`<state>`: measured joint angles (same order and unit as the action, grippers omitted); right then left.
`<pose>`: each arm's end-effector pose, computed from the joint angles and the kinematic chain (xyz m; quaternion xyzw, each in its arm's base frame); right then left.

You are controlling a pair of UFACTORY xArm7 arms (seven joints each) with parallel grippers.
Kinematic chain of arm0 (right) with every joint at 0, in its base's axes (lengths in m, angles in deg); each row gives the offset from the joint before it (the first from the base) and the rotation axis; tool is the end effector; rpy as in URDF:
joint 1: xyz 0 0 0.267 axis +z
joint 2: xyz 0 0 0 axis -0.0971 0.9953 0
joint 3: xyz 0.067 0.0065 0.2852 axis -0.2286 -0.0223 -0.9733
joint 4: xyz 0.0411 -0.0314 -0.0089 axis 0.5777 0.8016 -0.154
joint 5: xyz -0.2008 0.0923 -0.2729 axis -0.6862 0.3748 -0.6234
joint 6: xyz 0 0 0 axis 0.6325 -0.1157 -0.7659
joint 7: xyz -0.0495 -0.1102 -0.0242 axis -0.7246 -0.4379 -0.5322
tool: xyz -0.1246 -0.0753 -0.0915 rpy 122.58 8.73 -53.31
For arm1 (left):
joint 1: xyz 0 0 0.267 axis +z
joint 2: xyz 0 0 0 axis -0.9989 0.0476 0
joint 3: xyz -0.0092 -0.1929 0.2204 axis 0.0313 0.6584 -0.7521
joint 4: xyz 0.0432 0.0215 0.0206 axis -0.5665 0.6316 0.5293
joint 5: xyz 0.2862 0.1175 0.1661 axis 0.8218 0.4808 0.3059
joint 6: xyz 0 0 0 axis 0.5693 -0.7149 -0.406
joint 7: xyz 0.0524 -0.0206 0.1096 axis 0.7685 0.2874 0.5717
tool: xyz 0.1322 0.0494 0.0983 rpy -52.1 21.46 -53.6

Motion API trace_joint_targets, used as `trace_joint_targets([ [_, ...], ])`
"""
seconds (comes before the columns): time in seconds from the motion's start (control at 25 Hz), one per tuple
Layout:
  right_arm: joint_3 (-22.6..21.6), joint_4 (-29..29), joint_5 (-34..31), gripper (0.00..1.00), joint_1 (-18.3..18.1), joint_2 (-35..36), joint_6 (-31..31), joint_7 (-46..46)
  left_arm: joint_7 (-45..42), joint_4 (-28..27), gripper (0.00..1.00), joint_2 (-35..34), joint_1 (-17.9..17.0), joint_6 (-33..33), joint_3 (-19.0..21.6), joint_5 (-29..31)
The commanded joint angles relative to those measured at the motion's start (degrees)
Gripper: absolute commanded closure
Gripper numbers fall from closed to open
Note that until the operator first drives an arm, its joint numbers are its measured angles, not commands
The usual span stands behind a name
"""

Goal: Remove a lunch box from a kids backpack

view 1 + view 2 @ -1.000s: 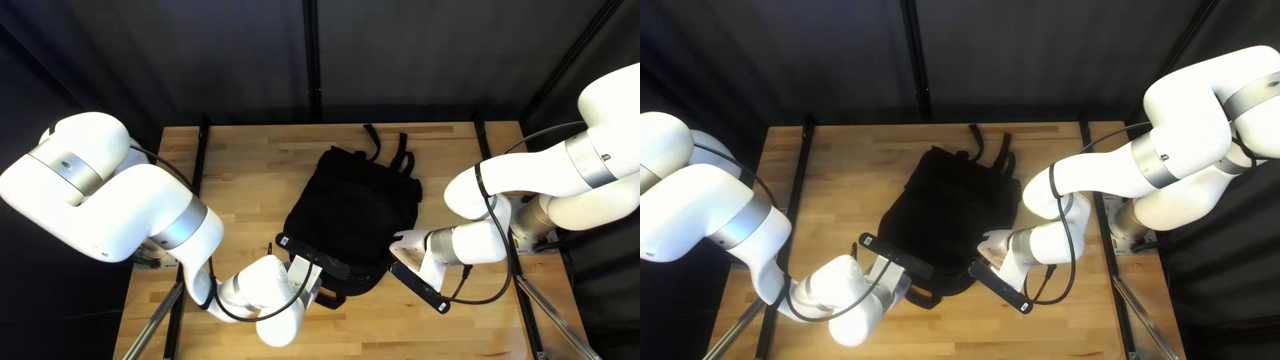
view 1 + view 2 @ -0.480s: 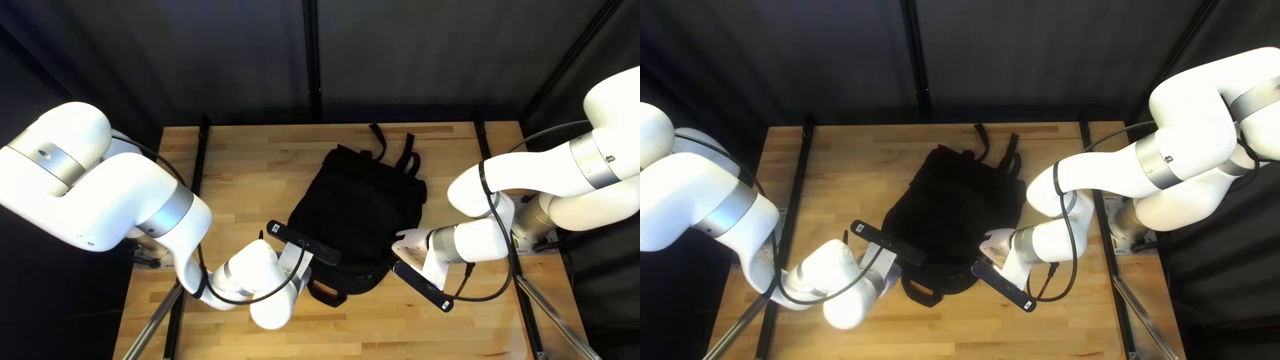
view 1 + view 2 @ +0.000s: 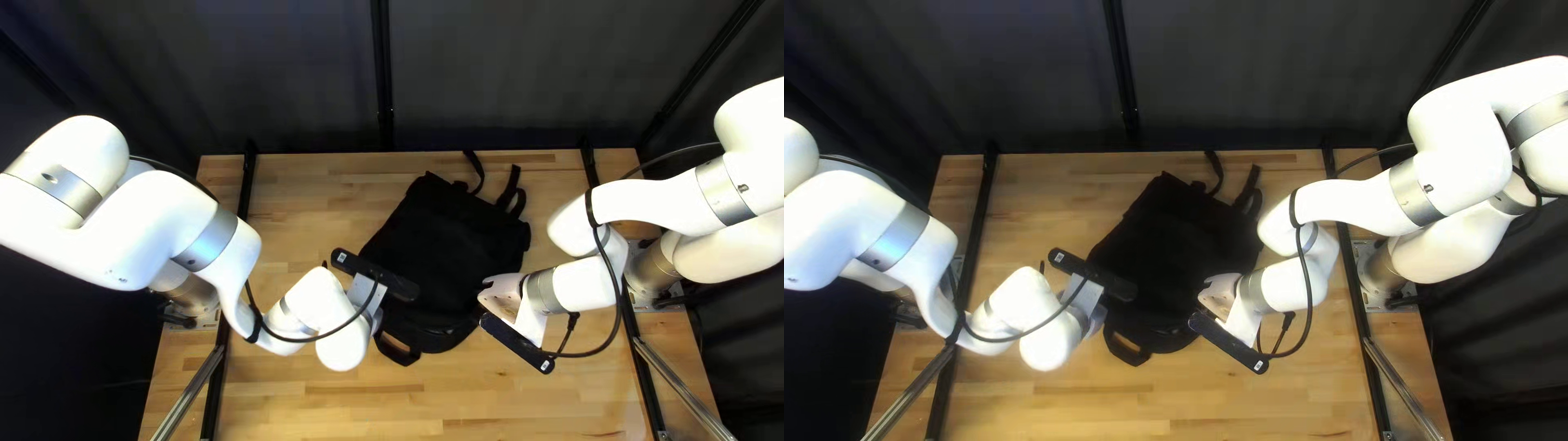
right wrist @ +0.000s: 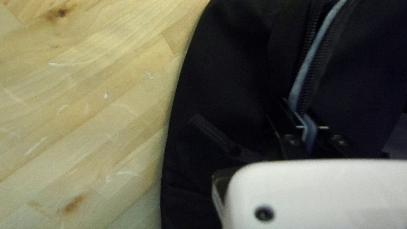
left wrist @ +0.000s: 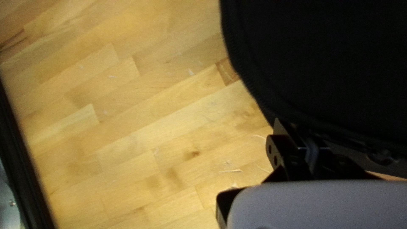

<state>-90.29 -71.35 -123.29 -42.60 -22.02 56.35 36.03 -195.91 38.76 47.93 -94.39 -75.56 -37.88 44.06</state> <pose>0.4569 0.1022 0.1200 0.7999 0.5225 0.2113 0.2061 0.3834 -0.0514 0.0702 -0.8306 -0.4948 -0.1315 0.2193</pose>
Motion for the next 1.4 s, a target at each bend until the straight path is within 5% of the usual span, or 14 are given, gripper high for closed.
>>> trace_joint_targets([
  [0.04, 0.8, -0.2, 1.4, 1.0, 0.7, 0.4, 0.1, -2.0, 0.9, 1.4, 1.0, -1.1, 0.7, 0.8, -0.5, -0.6],
  [0.72, 8.8, 2.4, 15.6, 1.0, 10.3, -3.2, 1.9, -14.8, 5.2, 4.3, 1.0, -4.7, 2.5, 1.4, -1.8, -2.8],
  [0.92, 15.0, 4.0, 23.5, 1.0, 17.3, -6.0, 4.3, -22.1, 6.1, 3.5, 1.0, -4.6, 2.5, 1.4, -1.7, -3.4],
  [1.4, 38.2, 10.9, 39.8, 1.0, 32.8, -9.2, 3.8, -46.7, 4.9, -1.0, 1.0, 0.0, 0.4, 0.8, 0.1, -4.2],
])
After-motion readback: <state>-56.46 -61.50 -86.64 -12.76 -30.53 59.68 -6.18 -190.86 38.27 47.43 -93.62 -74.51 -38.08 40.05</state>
